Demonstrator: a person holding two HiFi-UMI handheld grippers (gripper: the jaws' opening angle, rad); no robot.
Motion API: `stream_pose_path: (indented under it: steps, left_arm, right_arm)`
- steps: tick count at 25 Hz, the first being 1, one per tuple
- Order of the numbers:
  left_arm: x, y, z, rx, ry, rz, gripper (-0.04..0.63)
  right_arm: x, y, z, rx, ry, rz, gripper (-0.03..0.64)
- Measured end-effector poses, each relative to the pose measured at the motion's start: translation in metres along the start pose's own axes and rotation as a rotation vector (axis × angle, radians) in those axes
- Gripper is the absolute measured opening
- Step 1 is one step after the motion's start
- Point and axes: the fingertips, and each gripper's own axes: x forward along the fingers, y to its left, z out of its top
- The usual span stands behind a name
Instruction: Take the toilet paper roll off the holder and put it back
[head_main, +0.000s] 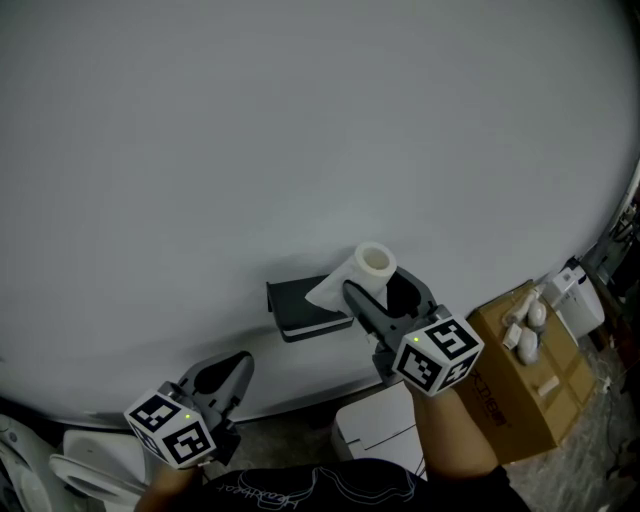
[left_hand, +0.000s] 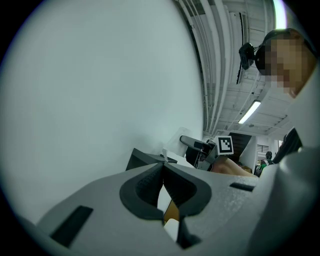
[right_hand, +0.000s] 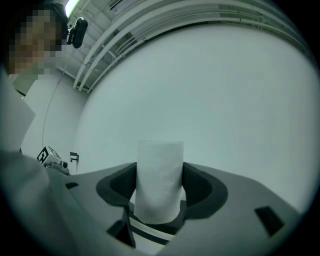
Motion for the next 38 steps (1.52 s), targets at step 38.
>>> stream_pose_path:
  steps: [38]
  left_arm:
    - [-0.010, -0.078, -0.023, 0.003, 0.059, -0.087, 0.005]
  right_arm:
    - [-0.142, 0.053, -0.068, 0.116, 0.111, -0.021, 0.275]
